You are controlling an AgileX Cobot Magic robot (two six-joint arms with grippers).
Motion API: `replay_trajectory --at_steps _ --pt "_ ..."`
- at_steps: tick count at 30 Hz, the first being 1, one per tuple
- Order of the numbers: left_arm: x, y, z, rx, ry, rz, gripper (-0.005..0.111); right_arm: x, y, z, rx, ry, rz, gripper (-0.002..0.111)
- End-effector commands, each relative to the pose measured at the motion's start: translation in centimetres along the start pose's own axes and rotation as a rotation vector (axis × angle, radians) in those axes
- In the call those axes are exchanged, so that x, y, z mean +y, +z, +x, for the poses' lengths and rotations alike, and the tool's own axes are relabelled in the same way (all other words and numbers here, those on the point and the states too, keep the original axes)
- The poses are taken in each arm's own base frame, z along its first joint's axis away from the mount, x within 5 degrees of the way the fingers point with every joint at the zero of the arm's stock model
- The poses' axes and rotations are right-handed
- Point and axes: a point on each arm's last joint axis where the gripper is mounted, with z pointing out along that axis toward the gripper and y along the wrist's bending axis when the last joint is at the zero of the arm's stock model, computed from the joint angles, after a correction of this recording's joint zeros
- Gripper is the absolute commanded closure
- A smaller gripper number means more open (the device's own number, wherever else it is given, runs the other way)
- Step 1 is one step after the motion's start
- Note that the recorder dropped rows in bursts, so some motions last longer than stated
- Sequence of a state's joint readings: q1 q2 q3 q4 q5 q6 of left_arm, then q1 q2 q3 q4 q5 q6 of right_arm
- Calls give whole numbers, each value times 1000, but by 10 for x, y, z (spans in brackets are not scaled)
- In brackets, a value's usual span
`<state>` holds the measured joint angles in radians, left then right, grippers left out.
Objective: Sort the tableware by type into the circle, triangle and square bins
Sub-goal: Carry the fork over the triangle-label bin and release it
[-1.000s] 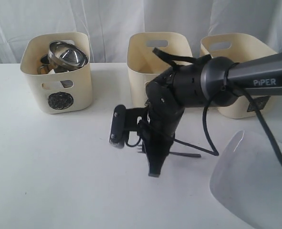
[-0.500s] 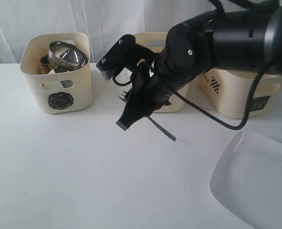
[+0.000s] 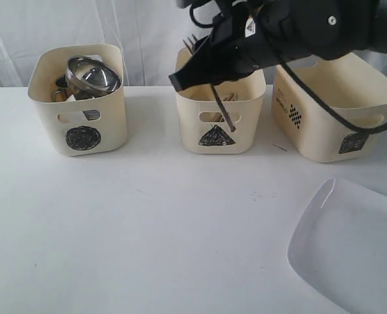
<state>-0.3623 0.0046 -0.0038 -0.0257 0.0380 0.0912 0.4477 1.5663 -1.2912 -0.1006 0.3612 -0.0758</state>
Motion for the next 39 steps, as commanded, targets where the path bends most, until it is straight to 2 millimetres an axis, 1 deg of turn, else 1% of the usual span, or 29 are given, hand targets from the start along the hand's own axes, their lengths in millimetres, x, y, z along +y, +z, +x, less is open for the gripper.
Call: replay_trajectory --at_steps 1,7,10,16,19,23,28,31,33,34,38,39 --pt "0 0 1 -2 -2 -1 107 -17 -7 -8 -90 34 48 105" --pt "0 0 1 -2 -2 -1 107 -35 -8 -14 -185 56 96 105" --pt "0 0 1 -2 -2 -1 107 -46 0 -12 -213 70 123 105" --pt "0 0 1 -2 -2 -1 107 -65 21 -2 -245 115 163 105" --pt "0 0 1 -2 -2 -1 107 -71 39 3 -231 145 168 105" --pt "0 0 1 -2 -2 -1 107 -75 60 1 -228 145 169 105" --pt "0 0 1 -2 -2 -1 107 -79 77 -5 -240 143 171 105" --pt "0 0 1 -2 -2 -1 107 -81 84 -3 -232 144 172 105" --pt "0 0 1 -2 -2 -1 107 -81 85 -3 -230 144 172 99" --pt "0 0 1 -2 -2 -1 107 -80 85 -2 -223 145 171 94" --pt "0 0 1 -2 -2 -1 107 -80 84 -3 -214 145 170 66" --pt "0 0 1 -2 -2 -1 107 -80 81 -3 -199 147 168 62"
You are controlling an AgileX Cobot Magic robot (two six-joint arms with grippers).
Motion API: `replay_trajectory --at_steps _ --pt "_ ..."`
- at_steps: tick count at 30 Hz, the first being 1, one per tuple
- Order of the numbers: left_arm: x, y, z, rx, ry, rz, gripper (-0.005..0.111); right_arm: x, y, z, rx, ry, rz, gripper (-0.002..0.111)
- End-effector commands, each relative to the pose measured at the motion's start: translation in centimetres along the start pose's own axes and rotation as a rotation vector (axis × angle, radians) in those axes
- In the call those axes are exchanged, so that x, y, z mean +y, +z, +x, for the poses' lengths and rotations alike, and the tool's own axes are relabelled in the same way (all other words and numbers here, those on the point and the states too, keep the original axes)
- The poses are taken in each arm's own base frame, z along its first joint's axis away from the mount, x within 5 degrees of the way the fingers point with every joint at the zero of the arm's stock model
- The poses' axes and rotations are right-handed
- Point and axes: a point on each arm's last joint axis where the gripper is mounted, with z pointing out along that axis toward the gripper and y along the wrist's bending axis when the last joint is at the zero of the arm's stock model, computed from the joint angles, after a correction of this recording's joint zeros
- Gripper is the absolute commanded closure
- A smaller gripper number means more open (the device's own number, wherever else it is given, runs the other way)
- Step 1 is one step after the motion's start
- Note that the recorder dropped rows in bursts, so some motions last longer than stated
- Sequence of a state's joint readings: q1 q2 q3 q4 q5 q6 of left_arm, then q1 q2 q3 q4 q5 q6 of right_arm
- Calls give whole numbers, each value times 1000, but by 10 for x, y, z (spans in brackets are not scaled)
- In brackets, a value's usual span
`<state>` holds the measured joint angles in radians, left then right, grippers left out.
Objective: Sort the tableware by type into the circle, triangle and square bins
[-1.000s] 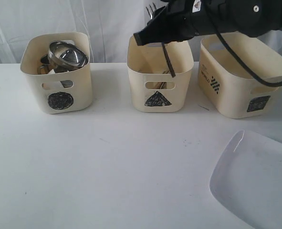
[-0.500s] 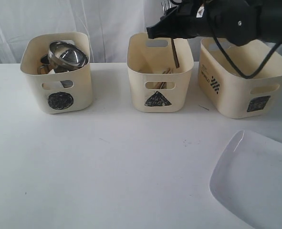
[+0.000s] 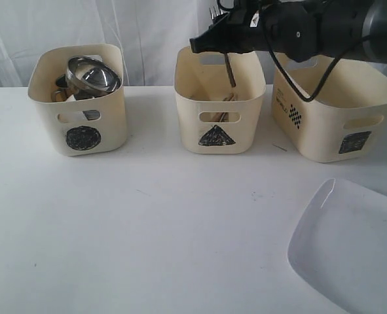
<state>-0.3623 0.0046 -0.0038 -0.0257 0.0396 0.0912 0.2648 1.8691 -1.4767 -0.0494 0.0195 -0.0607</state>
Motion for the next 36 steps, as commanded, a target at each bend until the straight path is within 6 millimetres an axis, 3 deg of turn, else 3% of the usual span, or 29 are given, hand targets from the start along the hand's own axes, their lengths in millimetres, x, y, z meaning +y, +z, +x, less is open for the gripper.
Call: replay_trajectory --at_steps 1,9,13,18,22,28,33,36 --pt "0 0 1 -3 -2 -1 107 -4 -8 -7 11 5 7 61" --pt "0 0 1 -3 -2 -1 107 -6 -41 -22 6 -1 10 61" --pt "0 0 1 -3 -2 -1 107 -6 -80 -29 9 -4 12 61" --pt "0 0 1 -3 -2 -1 107 -7 -141 -16 145 13 15 61" --pt "0 0 1 -3 -2 -1 107 -14 -187 2 248 42 78 68" --pt "0 0 1 -3 -2 -1 107 -29 -243 54 566 125 221 63" --pt "0 0 1 -3 -2 -1 107 -20 -269 102 914 88 188 58" --pt "0 0 1 -3 -2 -1 107 -19 -274 126 1005 74 205 52"
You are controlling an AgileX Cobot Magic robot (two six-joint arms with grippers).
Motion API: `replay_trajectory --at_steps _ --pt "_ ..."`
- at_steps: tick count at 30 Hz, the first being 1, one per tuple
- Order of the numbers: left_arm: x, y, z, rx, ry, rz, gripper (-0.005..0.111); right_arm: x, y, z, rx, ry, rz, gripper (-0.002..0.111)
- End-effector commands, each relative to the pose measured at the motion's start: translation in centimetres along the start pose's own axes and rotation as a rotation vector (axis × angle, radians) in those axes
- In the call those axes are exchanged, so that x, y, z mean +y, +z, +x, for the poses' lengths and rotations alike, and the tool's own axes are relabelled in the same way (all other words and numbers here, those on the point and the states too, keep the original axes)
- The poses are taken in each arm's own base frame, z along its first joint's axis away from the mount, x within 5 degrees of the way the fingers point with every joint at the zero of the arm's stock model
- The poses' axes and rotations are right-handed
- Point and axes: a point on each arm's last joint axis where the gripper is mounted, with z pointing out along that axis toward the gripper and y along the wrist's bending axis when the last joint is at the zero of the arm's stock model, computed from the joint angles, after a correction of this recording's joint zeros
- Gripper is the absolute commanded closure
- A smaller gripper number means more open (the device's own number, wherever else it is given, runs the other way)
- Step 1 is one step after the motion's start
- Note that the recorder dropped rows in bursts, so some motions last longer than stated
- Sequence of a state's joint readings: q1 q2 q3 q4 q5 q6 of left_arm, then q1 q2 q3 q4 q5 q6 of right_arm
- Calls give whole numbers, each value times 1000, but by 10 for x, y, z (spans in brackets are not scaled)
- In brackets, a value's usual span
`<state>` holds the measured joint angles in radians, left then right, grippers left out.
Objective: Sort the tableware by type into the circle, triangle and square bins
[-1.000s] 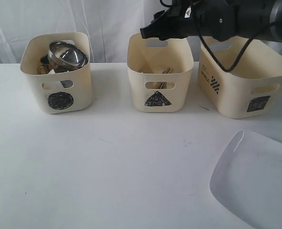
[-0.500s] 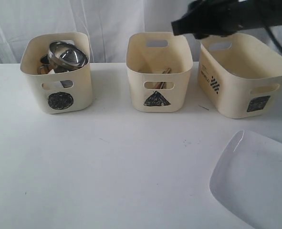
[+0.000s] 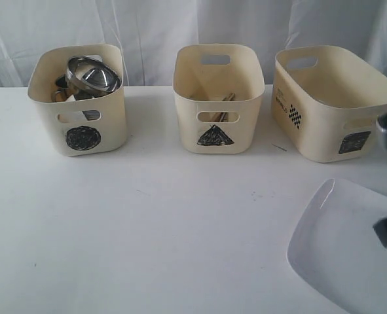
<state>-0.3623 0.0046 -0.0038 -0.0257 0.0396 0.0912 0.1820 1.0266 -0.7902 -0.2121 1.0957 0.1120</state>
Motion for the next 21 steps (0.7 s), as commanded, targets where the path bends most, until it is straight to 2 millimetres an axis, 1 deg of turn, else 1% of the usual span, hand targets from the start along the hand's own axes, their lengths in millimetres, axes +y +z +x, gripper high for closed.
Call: replay_trajectory --at_steps 1,4,6,8,9,13,17,21 --pt "0 0 1 -3 -2 -1 107 0 18 25 105 1 34 48" --pt "0 0 1 -3 -2 -1 107 6 30 43 162 5 -4 45" --pt "0 0 1 -3 -2 -1 107 11 32 47 176 -4 -65 45" --pt "0 0 1 -3 -2 -1 107 21 32 51 184 -75 -171 45" --pt "0 0 1 -3 -2 -1 107 26 31 52 179 -158 -215 45" --pt "0 0 1 -3 -2 -1 107 33 30 53 166 -458 -228 45" --pt "0 0 1 -3 -2 -1 107 38 31 49 124 -577 -195 45" --pt "0 0 1 -3 -2 -1 107 51 42 43 154 -663 -200 45"
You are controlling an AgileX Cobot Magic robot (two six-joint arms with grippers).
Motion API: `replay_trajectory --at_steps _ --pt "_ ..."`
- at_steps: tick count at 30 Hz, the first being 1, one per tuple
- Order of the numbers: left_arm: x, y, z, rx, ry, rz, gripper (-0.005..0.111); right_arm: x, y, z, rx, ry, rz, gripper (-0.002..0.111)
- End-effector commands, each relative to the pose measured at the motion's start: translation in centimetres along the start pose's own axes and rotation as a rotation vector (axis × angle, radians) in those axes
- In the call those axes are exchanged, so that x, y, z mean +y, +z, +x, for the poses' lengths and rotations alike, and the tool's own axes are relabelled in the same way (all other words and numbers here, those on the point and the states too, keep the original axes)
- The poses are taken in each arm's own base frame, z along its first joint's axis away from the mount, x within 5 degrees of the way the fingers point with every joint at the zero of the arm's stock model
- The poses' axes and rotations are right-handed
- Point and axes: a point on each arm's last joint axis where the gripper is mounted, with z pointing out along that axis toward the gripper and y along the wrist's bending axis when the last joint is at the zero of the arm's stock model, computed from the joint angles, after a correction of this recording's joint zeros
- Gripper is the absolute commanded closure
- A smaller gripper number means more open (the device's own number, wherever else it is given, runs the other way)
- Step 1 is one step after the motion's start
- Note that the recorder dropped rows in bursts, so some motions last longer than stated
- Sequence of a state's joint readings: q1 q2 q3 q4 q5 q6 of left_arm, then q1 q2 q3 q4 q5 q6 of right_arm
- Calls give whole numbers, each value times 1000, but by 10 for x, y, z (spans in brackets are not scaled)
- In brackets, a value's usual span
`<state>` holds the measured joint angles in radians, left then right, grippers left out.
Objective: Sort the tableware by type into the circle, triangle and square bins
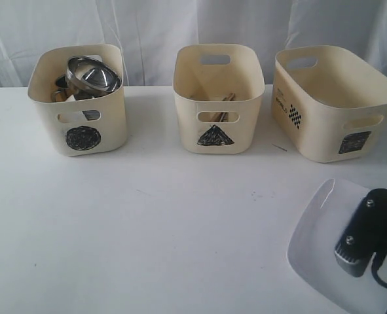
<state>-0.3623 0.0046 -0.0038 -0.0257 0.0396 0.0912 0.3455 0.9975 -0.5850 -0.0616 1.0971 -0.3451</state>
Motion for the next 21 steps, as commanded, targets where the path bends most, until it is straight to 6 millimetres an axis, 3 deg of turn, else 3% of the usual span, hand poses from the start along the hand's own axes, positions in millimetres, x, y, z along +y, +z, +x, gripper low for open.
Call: replay_trajectory --at_steps 1,10,14,18,21 --pt "0 0 1 -3 -2 -1 107 6 15 -13 56 -113 -9 45" --pt "0 0 1 -3 -2 -1 107 18 50 -46 252 -216 169 45" --pt "0 0 1 -3 -2 -1 107 40 55 -68 138 -246 187 45" --pt "0 0 1 -3 -2 -1 107 46 50 -83 10 -139 291 45" --pt "0 0 1 -3 -2 -1 107 49 55 -85 37 -128 329 45"
